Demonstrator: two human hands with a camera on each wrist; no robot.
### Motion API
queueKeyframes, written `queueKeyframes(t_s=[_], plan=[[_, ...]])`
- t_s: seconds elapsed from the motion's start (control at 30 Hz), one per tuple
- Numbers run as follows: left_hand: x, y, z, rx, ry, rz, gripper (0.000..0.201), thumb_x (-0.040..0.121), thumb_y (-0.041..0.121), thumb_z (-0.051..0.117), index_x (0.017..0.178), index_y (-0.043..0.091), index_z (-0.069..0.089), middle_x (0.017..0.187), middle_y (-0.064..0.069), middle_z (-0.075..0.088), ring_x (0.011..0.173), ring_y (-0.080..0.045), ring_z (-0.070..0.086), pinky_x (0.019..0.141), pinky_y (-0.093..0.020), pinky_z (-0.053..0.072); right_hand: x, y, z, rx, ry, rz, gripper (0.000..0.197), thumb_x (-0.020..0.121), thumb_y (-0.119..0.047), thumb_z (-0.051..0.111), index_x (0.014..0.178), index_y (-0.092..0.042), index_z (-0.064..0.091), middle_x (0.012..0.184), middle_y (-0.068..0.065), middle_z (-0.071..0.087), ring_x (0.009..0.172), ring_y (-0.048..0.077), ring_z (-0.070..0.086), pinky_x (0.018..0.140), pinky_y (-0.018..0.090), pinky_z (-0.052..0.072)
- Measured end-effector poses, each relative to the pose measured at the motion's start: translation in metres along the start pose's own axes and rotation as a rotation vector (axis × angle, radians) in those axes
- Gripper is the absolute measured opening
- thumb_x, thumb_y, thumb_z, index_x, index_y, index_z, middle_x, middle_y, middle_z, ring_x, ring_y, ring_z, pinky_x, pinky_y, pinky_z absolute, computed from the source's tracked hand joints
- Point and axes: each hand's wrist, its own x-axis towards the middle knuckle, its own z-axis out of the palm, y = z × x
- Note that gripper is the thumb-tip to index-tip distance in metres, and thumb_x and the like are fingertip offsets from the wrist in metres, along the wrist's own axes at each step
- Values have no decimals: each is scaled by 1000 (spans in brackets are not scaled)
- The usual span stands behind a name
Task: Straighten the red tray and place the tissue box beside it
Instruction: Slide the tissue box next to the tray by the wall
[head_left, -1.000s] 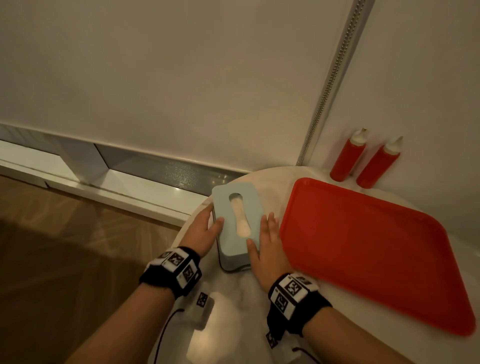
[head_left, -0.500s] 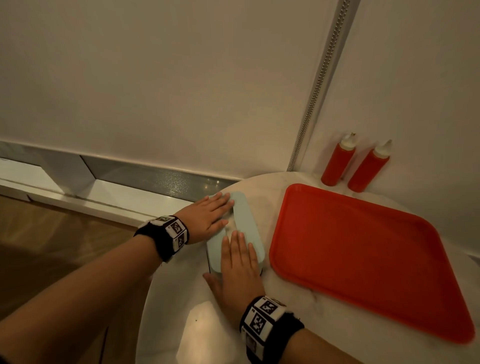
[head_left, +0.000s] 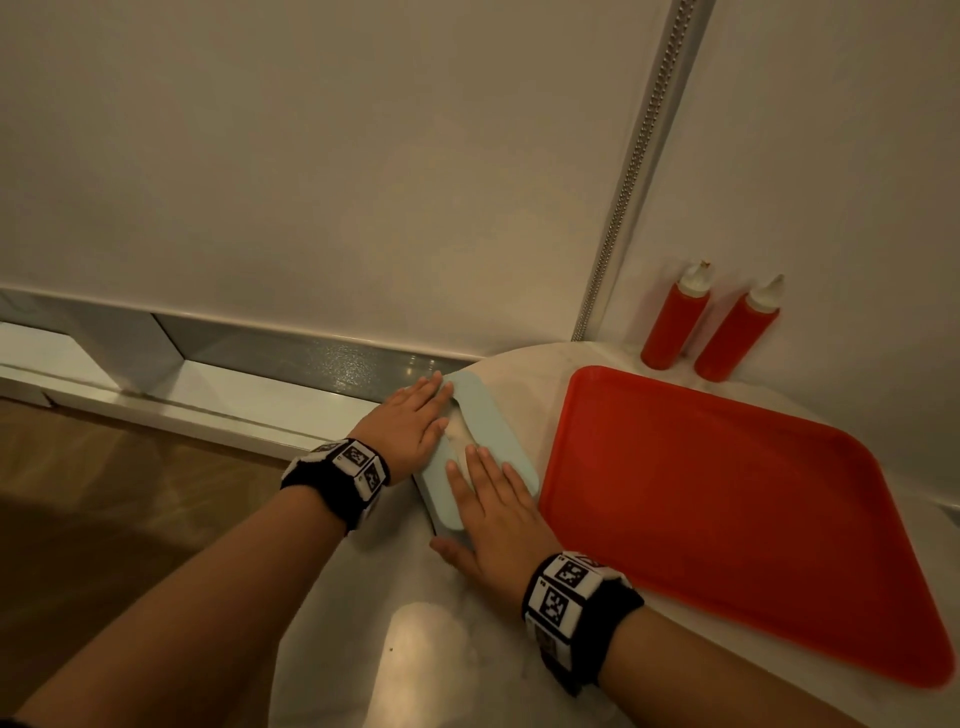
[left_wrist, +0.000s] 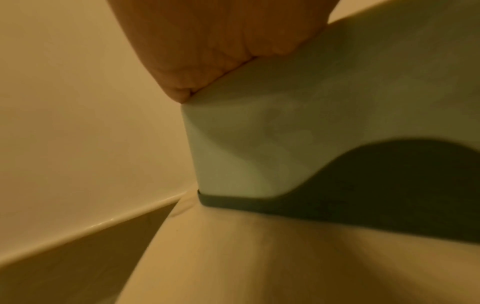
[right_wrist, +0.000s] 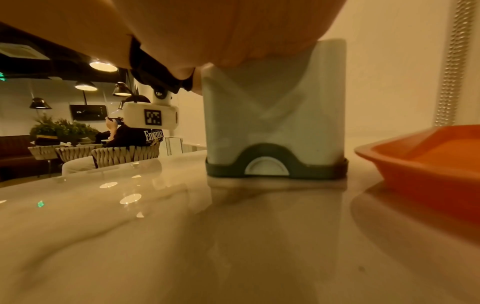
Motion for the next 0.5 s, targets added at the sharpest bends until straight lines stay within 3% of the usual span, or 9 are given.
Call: queueKeyframes(t_s=[0.07, 0.13, 0.2, 0.43, 0.5], plan=[[0, 2, 2, -17, 26, -48, 84, 74, 54, -6, 147, 15, 7, 158, -7, 4, 146, -17, 4, 116, -27, 0, 1, 4, -6, -18, -16, -48, 85, 77, -68, -2, 145, -16, -7, 154, 11, -11, 140, 23, -16, 109, 38, -17], [0, 4, 3, -30, 47, -89, 85, 73, 54, -6, 147, 14, 8, 158, -8, 4, 146, -18, 5, 116, -27, 1, 3, 10, -10, -73, -27, -59, 84, 77, -67, -4, 145, -17, -8, 154, 13, -12, 140, 22, -18, 105, 34, -22], [0, 6, 3, -35, 54, -129, 82, 76, 52, -5, 147, 13, 8, 158, -10, 5, 146, -18, 5, 117, -28, 2, 7, 17, -11, -109, -47, -60, 79, 83, -64, 1, 145, -17, -7, 155, 15, -10, 141, 23, -16, 106, 34, -21], [0, 22, 5, -123, 139, -327, 55, 97, 30, 23, 146, 8, 10, 158, -12, 5, 146, -21, 5, 119, -34, 4, 19, 32, -21, -156, -142, -29, 89, 66, -55, -7, 144, -13, -10, 154, 16, -14, 141, 24, -16, 110, 39, -13], [2, 26, 6, -128, 148, -370, 56, 97, 29, 23, 146, 5, 9, 157, -14, 6, 146, -22, 4, 120, -34, 4, 21, 37, -27, -169, -176, -15, 85, 71, -54, -5, 144, -11, -11, 154, 16, -15, 140, 24, -16, 110, 39, -12]])
